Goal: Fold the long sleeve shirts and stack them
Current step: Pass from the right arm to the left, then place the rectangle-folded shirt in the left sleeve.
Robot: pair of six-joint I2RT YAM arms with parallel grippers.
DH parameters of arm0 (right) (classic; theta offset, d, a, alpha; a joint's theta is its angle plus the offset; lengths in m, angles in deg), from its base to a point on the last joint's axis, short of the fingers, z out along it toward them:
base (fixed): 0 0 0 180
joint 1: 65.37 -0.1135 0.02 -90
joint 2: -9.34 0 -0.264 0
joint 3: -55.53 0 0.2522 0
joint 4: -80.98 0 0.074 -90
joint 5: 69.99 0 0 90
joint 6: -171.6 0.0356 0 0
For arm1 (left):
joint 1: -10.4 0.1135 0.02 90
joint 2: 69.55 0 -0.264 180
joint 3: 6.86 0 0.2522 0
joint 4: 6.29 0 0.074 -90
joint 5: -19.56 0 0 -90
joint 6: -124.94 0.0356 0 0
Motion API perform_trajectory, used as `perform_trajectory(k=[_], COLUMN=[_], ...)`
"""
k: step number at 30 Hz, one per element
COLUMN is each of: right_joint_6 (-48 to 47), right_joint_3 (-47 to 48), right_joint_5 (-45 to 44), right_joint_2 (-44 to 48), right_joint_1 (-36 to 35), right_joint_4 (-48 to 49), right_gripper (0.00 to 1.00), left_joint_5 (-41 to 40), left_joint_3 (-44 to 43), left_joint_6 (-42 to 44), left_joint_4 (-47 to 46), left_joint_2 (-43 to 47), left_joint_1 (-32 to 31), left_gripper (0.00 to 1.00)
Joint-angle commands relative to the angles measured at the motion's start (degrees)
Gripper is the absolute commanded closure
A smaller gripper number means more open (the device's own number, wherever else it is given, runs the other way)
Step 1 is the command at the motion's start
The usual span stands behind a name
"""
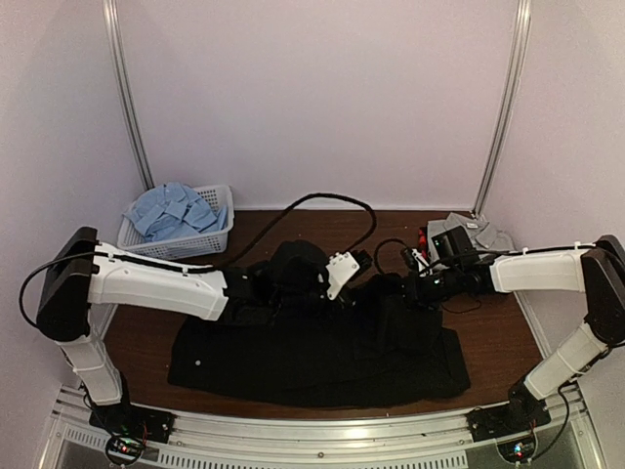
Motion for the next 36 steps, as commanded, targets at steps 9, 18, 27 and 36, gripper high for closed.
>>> perform_trajectory(k=[9,18,27,36], right_joint_6=[-14.4,-9.9,-8.6,-10.1], right_joint_3=[4.7,0.5,4.8,11.4], right_joint_5=[2.6,2.1,1.1,-4.9], right_joint_2=[9.6,24.6,30.0,28.7], right_joint_1=[0.3,0.3,0.4,2.9], right_joint_4=[-19.4,-22.4,-27.2,-32.7], right_gripper=[0.26,0.13,0.18,0.17], left_joint_5=[23.2,31.4,31.9,31.2], left_joint_3=[-15.0,-28.6,-29.2,-33.1], left_joint_6=[-2.6,-0.2,9.3,14.4], left_joint_4=[27.8,42.7,51.9,55.3], left_joint_2=[4.0,3.5,5.1,6.4], left_joint_1=[5.8,5.8,1.0,-7.3], left_gripper=[1.0,1.0,1.0,1.0])
